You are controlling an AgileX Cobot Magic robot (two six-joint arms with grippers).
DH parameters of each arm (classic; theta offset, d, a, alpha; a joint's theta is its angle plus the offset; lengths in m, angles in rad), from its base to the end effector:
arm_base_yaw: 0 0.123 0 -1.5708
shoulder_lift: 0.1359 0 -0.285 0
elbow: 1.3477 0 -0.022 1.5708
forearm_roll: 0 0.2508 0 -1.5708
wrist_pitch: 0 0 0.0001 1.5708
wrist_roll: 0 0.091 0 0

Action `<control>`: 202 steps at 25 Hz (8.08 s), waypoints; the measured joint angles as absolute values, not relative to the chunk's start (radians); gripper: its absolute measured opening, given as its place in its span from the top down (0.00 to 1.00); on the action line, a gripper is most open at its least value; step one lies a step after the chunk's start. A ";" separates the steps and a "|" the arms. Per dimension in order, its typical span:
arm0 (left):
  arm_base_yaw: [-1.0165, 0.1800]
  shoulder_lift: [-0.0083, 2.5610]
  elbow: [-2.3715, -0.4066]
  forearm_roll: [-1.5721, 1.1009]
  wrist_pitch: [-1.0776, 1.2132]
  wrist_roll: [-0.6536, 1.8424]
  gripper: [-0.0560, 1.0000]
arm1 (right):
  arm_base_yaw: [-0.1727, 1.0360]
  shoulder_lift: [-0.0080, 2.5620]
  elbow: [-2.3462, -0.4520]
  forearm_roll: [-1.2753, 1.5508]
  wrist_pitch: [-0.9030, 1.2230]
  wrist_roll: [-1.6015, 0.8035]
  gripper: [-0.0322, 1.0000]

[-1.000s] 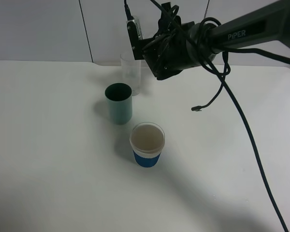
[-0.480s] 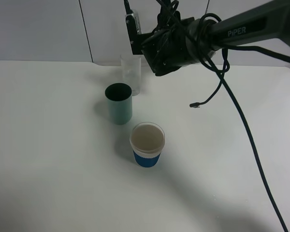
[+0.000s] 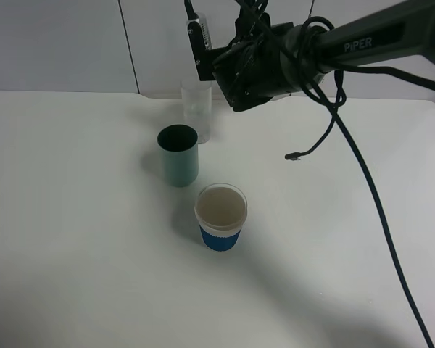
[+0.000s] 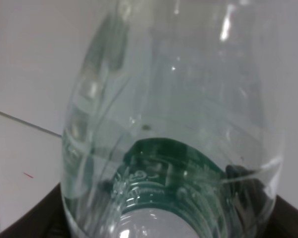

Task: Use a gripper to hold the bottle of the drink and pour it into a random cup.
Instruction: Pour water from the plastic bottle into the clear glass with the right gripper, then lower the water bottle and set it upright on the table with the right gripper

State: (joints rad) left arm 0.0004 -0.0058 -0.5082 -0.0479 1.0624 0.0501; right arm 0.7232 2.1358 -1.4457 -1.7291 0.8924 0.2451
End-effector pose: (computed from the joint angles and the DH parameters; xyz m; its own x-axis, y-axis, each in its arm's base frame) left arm -0.0068 -0.0038 0.2795 -0.4434 0.0266 -0.8959 0.0490 0.9988 0.0054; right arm 0.3883 0.2494 0.1936 -0.1043 -0.9450 0.3100 -0.2991 -0.2674 -0.9160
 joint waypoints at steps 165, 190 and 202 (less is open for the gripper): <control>0.000 -0.006 -0.508 -0.048 1.062 0.050 0.01 | 0.556 1.811 -1.253 -0.423 0.256 -0.066 0.43; 0.000 -0.006 -0.508 -0.048 1.062 0.050 0.01 | 0.353 1.914 -0.730 -0.412 -0.870 0.031 0.43; 0.000 -0.006 -0.508 -0.048 1.062 0.050 0.01 | 0.352 2.049 -0.729 -0.415 -0.930 0.023 0.43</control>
State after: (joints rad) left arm 0.0004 -0.0058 -0.5082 -0.0479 1.0624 0.0501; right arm 0.3516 2.0490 -0.7290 -0.4151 -0.9297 0.0234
